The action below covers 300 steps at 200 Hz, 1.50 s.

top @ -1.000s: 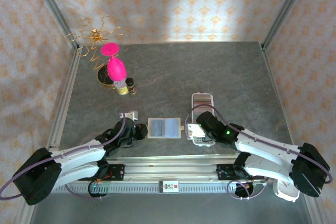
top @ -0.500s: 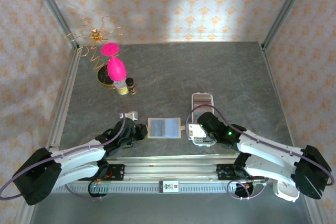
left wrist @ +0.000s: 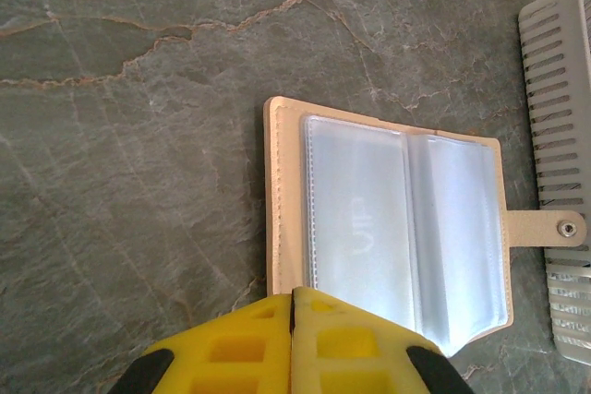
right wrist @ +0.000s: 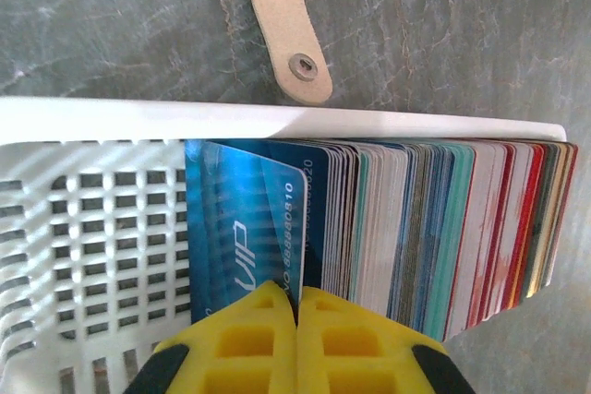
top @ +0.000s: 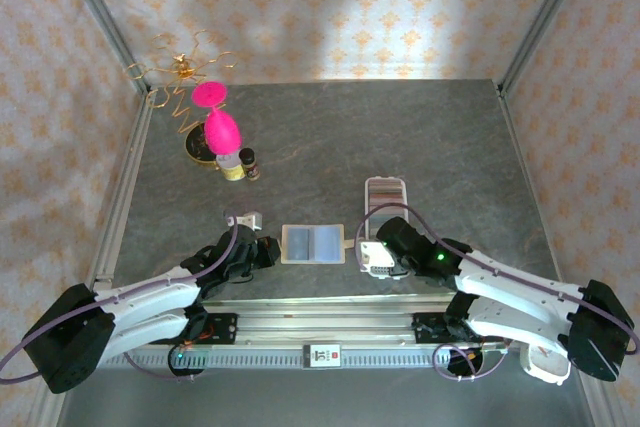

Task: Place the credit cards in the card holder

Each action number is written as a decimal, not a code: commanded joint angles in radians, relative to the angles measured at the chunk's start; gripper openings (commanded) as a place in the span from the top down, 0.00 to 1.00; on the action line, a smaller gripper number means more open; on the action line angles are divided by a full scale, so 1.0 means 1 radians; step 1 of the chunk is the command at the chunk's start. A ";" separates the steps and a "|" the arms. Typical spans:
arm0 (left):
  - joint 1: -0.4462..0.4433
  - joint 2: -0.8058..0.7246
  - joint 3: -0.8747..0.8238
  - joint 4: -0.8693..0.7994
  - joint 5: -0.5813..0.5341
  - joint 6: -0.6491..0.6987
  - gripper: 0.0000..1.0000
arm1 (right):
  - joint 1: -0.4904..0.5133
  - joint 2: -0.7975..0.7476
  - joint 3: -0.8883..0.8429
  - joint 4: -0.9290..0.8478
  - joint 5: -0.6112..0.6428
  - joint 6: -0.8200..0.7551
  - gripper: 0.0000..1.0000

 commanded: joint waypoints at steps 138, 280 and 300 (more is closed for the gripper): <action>-0.011 -0.015 0.030 -0.006 -0.014 0.007 0.71 | 0.056 -0.095 0.351 -0.068 -0.377 0.577 1.00; -0.011 -0.034 0.012 0.004 -0.030 -0.016 0.54 | 0.052 0.123 -0.002 0.731 -0.258 1.914 1.00; -0.011 -0.029 0.010 0.009 -0.025 -0.019 0.55 | 0.052 0.177 -0.019 0.771 -0.240 1.933 1.00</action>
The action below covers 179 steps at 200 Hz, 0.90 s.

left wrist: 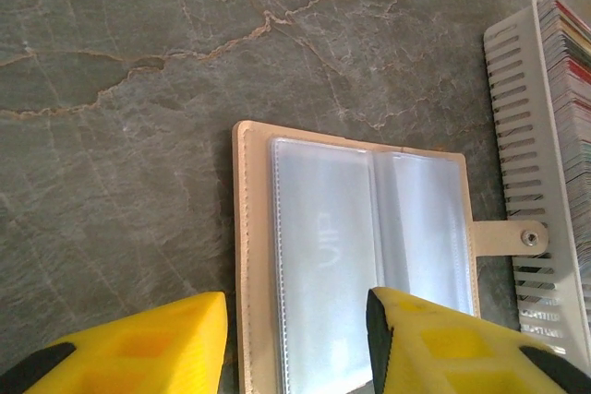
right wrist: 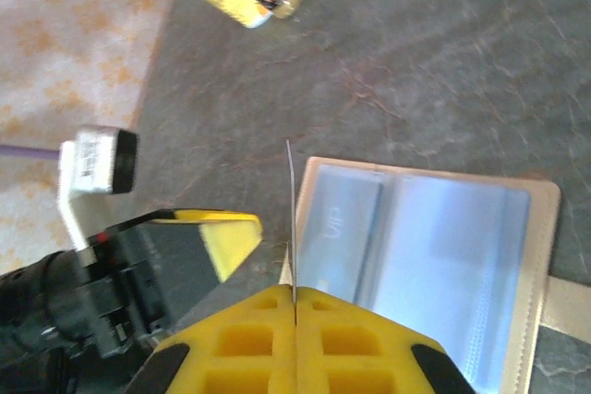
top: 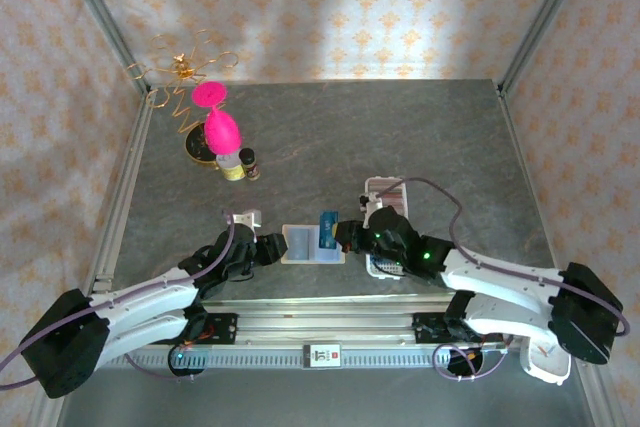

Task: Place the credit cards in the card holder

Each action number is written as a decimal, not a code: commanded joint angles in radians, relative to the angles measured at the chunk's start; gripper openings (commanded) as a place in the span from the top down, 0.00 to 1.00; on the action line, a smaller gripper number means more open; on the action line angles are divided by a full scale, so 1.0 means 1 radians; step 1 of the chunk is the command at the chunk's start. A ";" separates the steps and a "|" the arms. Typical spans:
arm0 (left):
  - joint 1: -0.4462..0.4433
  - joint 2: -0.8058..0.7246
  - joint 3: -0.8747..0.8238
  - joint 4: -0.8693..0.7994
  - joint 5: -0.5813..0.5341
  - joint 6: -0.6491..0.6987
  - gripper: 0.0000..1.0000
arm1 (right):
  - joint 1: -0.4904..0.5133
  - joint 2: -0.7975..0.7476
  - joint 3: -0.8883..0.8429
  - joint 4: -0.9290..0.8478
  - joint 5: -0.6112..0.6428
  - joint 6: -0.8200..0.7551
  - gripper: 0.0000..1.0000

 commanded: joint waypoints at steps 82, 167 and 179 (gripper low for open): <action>-0.010 0.027 -0.003 0.029 -0.003 -0.016 0.66 | 0.000 0.321 0.037 0.233 -0.032 0.147 1.00; -0.010 0.073 -0.006 0.059 0.020 -0.014 0.72 | 0.000 0.402 0.063 0.199 -0.018 0.131 1.00; -0.010 0.076 -0.007 0.060 0.021 -0.014 0.72 | 0.000 0.411 0.070 0.182 -0.017 0.126 1.00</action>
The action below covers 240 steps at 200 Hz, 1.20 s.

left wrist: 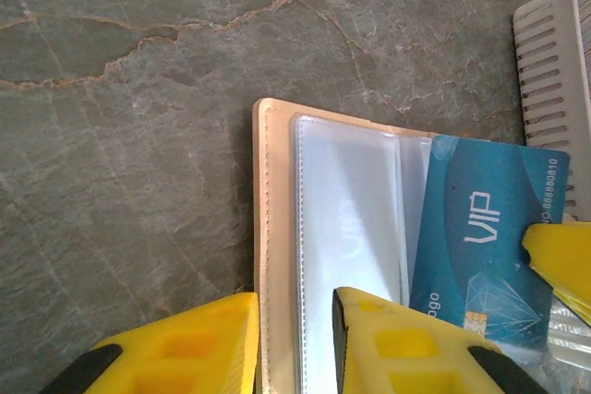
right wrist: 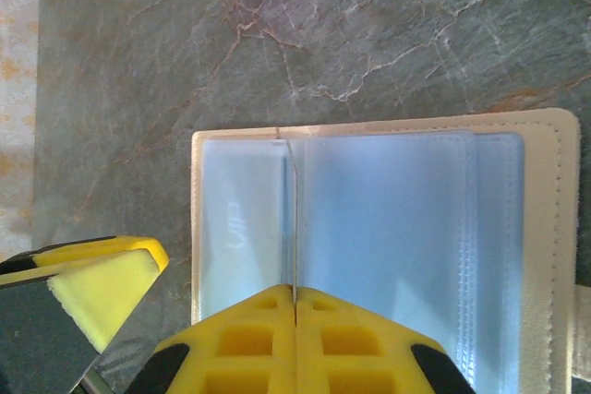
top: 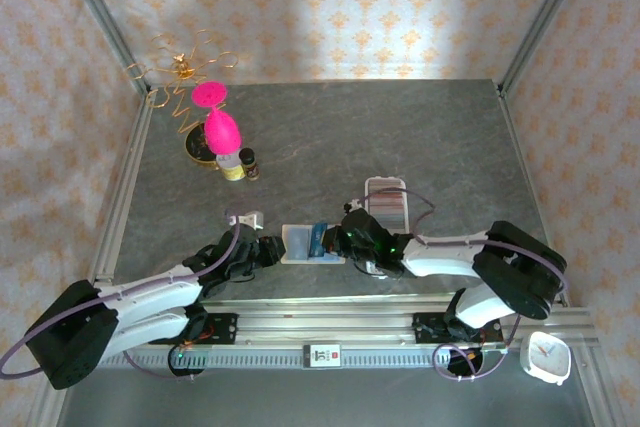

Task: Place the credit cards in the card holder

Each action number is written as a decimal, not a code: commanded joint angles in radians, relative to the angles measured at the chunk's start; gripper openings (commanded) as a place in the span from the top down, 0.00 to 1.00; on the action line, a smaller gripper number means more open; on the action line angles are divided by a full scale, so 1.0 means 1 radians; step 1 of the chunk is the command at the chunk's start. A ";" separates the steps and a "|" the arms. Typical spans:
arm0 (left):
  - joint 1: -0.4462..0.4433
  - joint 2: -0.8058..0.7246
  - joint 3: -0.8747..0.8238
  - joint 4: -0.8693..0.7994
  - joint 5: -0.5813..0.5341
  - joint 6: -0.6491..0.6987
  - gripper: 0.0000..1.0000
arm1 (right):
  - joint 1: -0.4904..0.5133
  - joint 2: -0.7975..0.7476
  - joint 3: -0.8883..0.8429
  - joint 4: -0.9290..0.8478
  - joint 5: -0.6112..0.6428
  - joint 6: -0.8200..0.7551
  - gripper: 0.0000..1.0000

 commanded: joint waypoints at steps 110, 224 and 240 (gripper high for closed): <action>-0.007 0.048 -0.031 0.073 0.026 -0.014 0.79 | 0.000 0.045 0.006 0.064 -0.014 0.077 1.00; -0.007 0.051 -0.047 0.075 0.015 -0.015 0.82 | 0.000 0.045 -0.053 0.146 -0.006 0.179 1.00; -0.007 0.052 -0.047 0.076 0.014 -0.017 0.83 | 0.000 0.050 -0.055 0.150 -0.006 0.186 1.00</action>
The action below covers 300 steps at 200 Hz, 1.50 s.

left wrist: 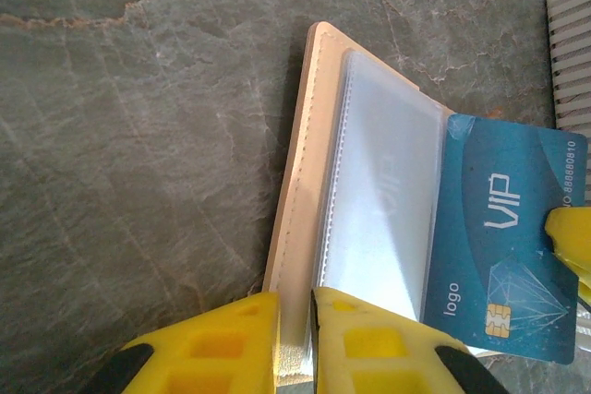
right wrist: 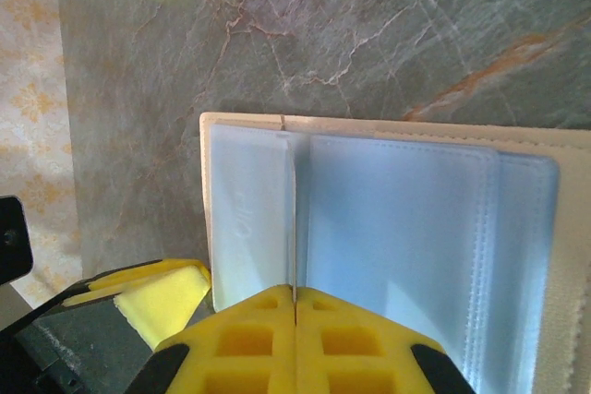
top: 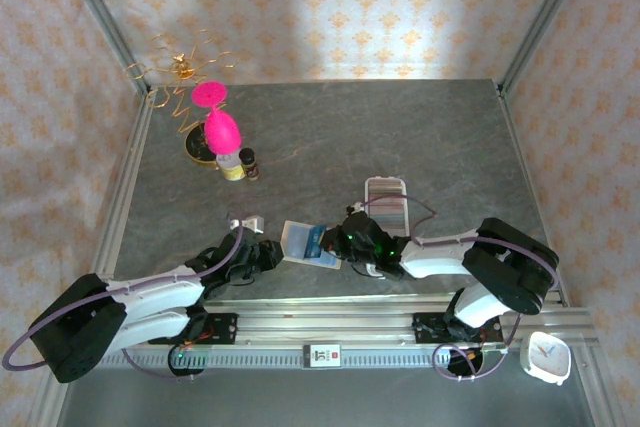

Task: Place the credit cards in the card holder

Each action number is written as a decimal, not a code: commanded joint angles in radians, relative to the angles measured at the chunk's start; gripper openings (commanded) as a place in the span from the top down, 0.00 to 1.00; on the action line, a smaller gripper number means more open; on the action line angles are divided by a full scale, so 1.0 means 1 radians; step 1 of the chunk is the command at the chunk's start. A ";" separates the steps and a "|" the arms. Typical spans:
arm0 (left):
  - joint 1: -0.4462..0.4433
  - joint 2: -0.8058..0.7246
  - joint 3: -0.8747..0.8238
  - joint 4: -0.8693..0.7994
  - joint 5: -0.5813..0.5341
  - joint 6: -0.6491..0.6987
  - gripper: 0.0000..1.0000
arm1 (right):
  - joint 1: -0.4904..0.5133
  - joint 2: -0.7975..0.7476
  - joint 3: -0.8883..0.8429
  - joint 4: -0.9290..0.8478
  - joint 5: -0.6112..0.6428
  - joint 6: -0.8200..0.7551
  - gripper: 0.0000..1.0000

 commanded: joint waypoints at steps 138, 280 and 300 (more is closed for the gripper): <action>-0.016 0.028 -0.009 0.027 -0.010 -0.001 0.85 | 0.000 0.046 -0.019 0.037 0.010 0.055 1.00; -0.020 0.039 0.004 0.028 -0.006 0.001 0.86 | 0.008 0.117 0.080 -0.021 -0.024 -0.026 1.00; -0.020 0.038 0.002 0.028 -0.006 -0.002 0.86 | 0.007 0.126 0.090 -0.021 -0.017 -0.035 1.00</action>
